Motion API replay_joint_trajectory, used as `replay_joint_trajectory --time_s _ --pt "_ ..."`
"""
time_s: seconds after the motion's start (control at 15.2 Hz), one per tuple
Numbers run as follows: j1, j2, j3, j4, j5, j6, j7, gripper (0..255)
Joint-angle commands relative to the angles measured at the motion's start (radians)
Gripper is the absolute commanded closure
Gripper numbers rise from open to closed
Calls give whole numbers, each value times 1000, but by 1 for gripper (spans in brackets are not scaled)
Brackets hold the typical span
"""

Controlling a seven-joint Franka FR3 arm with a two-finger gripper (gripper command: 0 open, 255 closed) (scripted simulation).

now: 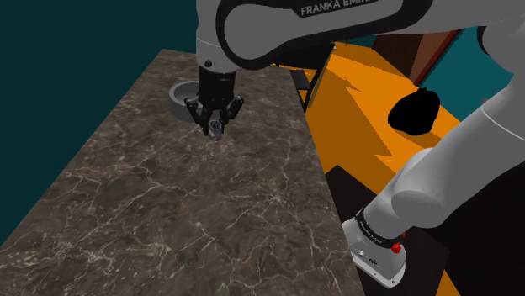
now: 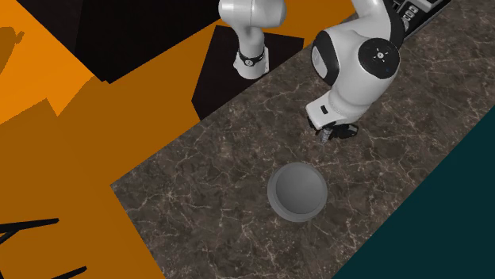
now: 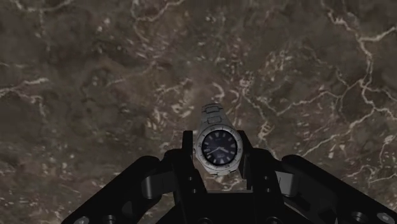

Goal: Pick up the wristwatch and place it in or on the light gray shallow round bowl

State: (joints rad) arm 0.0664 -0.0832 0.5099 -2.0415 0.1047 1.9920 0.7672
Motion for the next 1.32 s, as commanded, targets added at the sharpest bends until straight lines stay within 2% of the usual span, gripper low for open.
replay_joint_trajectory --time_s 0.0,0.92,1.25 --pt "0 -9 -1 22 3 -30 1 255" --pt "-5 -26 -9 190 5 -213 6 255" --pt "-31 133 -30 355 -71 -240 -25 255"
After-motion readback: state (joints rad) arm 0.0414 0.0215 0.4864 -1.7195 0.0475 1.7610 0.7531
